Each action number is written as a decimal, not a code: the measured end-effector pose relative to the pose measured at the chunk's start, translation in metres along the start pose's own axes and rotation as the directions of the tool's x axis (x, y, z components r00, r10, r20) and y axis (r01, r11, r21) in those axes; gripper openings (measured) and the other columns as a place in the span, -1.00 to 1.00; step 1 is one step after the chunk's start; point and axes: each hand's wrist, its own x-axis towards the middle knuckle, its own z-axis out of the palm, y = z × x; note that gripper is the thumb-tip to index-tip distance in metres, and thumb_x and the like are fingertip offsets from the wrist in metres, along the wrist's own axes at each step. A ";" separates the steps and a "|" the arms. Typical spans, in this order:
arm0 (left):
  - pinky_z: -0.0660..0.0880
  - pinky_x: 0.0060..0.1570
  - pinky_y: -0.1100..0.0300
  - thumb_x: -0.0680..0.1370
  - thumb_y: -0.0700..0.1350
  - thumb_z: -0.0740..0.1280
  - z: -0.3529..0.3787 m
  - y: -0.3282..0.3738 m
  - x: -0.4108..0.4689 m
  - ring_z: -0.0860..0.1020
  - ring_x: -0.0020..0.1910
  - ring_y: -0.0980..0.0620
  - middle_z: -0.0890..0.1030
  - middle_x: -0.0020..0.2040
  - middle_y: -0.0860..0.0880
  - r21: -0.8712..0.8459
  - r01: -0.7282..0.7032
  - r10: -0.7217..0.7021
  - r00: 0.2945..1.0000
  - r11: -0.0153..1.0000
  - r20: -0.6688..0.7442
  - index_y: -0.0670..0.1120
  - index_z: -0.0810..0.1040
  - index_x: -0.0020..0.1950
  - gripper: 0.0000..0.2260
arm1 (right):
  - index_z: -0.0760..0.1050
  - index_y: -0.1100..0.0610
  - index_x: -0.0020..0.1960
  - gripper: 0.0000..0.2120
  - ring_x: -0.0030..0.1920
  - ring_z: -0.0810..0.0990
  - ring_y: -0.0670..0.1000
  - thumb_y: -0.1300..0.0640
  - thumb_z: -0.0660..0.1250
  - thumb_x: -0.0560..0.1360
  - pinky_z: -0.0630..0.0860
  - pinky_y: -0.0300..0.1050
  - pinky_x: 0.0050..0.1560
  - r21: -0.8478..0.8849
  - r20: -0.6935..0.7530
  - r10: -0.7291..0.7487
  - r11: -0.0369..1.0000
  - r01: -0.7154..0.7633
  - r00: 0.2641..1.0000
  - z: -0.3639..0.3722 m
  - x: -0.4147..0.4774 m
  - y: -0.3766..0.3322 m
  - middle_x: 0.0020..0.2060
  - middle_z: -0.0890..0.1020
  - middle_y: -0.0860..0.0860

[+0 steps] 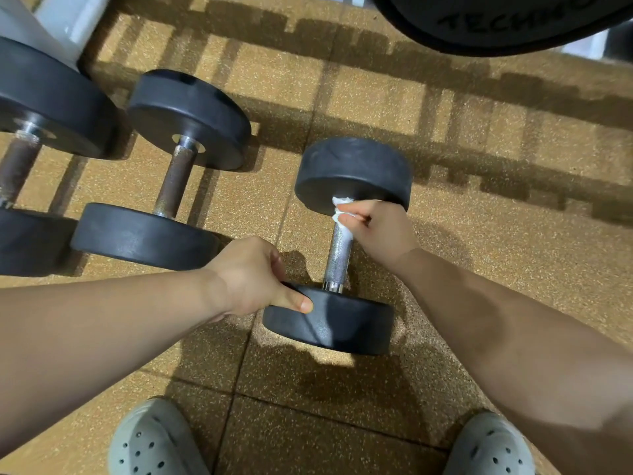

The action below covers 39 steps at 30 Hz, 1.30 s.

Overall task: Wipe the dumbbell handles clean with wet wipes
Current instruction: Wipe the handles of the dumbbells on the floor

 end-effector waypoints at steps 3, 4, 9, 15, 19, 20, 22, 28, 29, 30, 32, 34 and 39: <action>0.60 -0.16 0.06 0.12 0.22 0.68 0.001 -0.002 -0.002 0.62 -0.20 0.03 0.67 -0.26 0.01 -0.006 -0.005 0.004 1.000 1.000 -0.020 -0.06 0.65 -0.23 -0.54 | 0.65 -0.06 0.20 -0.78 -0.21 0.53 -0.22 -0.01 0.37 0.57 0.33 -0.56 -0.11 -0.001 -0.028 -0.010 1.000 0.010 1.000 0.001 -0.006 0.000 -0.17 0.62 -0.18; 0.62 -0.14 0.03 0.12 0.22 0.68 0.001 -0.002 -0.002 0.63 -0.18 0.02 0.68 -0.25 0.01 -0.009 -0.007 0.007 1.000 1.000 -0.025 -0.06 0.65 -0.23 -0.54 | 0.68 -0.03 0.13 -0.82 -0.18 0.55 -0.21 0.02 0.38 0.57 0.44 -0.44 -0.05 -0.014 0.026 -0.092 0.996 0.093 0.995 0.001 -0.013 0.001 -0.12 0.66 -0.13; 0.60 -0.18 0.06 0.11 0.20 0.70 0.000 -0.001 0.000 0.63 -0.19 0.01 0.67 -0.25 0.00 -0.026 0.016 -0.016 1.000 1.000 -0.004 -0.07 0.65 -0.22 -0.53 | 0.71 0.08 0.03 -0.84 -0.29 0.54 -0.24 0.04 0.46 0.51 0.48 -0.29 -0.19 0.013 0.262 -0.302 0.951 0.310 0.917 0.004 -0.028 0.008 -0.26 0.64 -0.16; 0.44 -0.34 0.20 0.12 0.19 0.70 0.000 0.000 0.002 0.50 -0.33 0.07 0.61 -0.34 0.03 -0.028 0.024 -0.024 1.000 0.999 0.009 -0.08 0.62 -0.23 -0.52 | 0.58 -0.05 0.31 -0.67 -0.28 0.53 -0.20 0.00 0.40 0.55 0.52 -0.27 -0.03 0.016 -0.006 -0.069 0.997 0.069 0.998 0.011 -0.013 0.000 -0.31 0.61 -0.15; 0.59 -0.19 0.06 0.12 0.21 0.69 0.002 -0.002 0.001 0.56 -0.27 0.02 0.68 -0.26 -0.02 -0.014 0.002 -0.002 1.000 1.000 -0.005 -0.10 0.64 -0.23 -0.51 | 0.71 0.07 0.06 -0.82 -0.26 0.58 -0.08 0.03 0.40 0.56 0.55 -0.13 -0.13 -0.049 0.107 -0.326 0.942 0.332 0.939 0.008 -0.031 0.008 -0.24 0.68 -0.04; 0.60 -0.15 0.04 0.12 0.21 0.69 0.002 -0.002 0.001 0.57 -0.26 0.02 0.69 -0.25 -0.03 -0.013 0.001 -0.001 1.000 1.000 -0.004 -0.10 0.64 -0.22 -0.51 | 0.71 0.09 0.02 -0.82 -0.28 0.58 -0.06 0.03 0.39 0.56 0.55 -0.10 -0.16 -0.066 0.161 -0.382 0.916 0.397 0.910 0.007 -0.034 0.010 -0.27 0.67 -0.04; 0.61 -0.12 0.04 0.12 0.20 0.69 0.002 -0.002 0.002 0.60 -0.22 0.00 0.69 -0.23 -0.03 -0.013 0.006 -0.006 1.000 1.000 0.000 -0.10 0.65 -0.20 -0.51 | 0.71 0.06 -0.01 -0.80 -0.27 0.60 -0.06 -0.01 0.35 0.58 0.56 -0.09 -0.15 -0.081 0.192 -0.393 0.907 0.414 0.899 0.006 -0.028 0.009 -0.25 0.68 -0.05; 0.59 -0.16 0.09 0.13 0.21 0.68 0.001 -0.002 0.002 0.61 -0.20 0.01 0.67 -0.24 0.00 -0.008 -0.003 0.003 1.000 1.000 0.013 -0.07 0.64 -0.20 -0.52 | 0.68 -0.02 0.15 -0.81 -0.19 0.58 -0.12 0.02 0.37 0.58 0.55 -0.21 -0.08 -0.072 -0.143 -0.137 0.989 0.128 0.980 0.003 -0.010 0.008 -0.15 0.63 -0.14; 0.60 -0.14 0.08 0.13 0.21 0.69 0.001 -0.003 0.002 0.63 -0.17 0.00 0.68 -0.24 0.00 -0.008 -0.003 0.003 1.000 1.000 0.007 -0.07 0.64 -0.20 -0.52 | 0.69 0.01 0.13 -0.82 -0.25 0.53 -0.16 0.04 0.37 0.58 0.50 -0.27 -0.15 -0.089 -0.080 -0.211 0.975 0.204 0.974 0.003 -0.018 0.008 -0.21 0.59 -0.17; 0.60 -0.13 0.06 0.13 0.21 0.69 0.001 -0.003 0.002 0.64 -0.14 -0.02 0.68 -0.23 0.00 -0.009 -0.002 0.002 1.000 1.000 0.002 -0.08 0.64 -0.20 -0.52 | 0.69 0.03 0.13 -0.82 -0.27 0.50 -0.20 0.05 0.37 0.58 0.44 -0.35 -0.17 -0.077 0.024 -0.301 0.950 0.302 0.953 0.004 -0.027 0.008 -0.23 0.58 -0.19; 0.61 -0.11 0.04 0.12 0.20 0.70 0.001 -0.005 0.004 0.65 -0.13 -0.03 0.69 -0.22 -0.02 -0.015 0.003 -0.003 1.000 1.000 0.002 -0.08 0.64 -0.18 -0.51 | 0.69 0.04 0.12 -0.80 -0.27 0.51 -0.20 0.04 0.37 0.57 0.43 -0.38 -0.13 -0.039 0.221 -0.406 0.905 0.424 0.887 0.002 -0.039 0.009 -0.23 0.64 -0.15; 0.58 -0.19 0.08 0.11 0.20 0.70 0.000 -0.005 0.006 0.60 -0.24 -0.01 0.68 -0.25 -0.02 -0.024 0.018 -0.018 1.000 1.000 0.023 -0.10 0.64 -0.18 -0.48 | 0.71 0.03 0.07 -0.80 -0.27 0.57 -0.13 0.00 0.34 0.58 0.55 -0.20 -0.13 -0.067 0.251 -0.407 0.898 0.435 0.878 0.002 -0.031 0.008 -0.23 0.67 -0.07; 0.43 -0.34 0.22 0.12 0.18 0.69 -0.001 -0.003 0.006 0.50 -0.33 0.08 0.62 -0.33 0.03 -0.033 0.019 -0.018 0.999 0.999 0.036 -0.09 0.62 -0.21 -0.51 | 0.65 -0.09 0.20 -0.77 0.01 0.65 -0.11 -0.06 0.30 0.61 0.58 -0.15 0.11 -0.053 -0.088 -0.055 0.997 0.050 0.995 0.002 0.002 -0.001 0.08 0.70 -0.11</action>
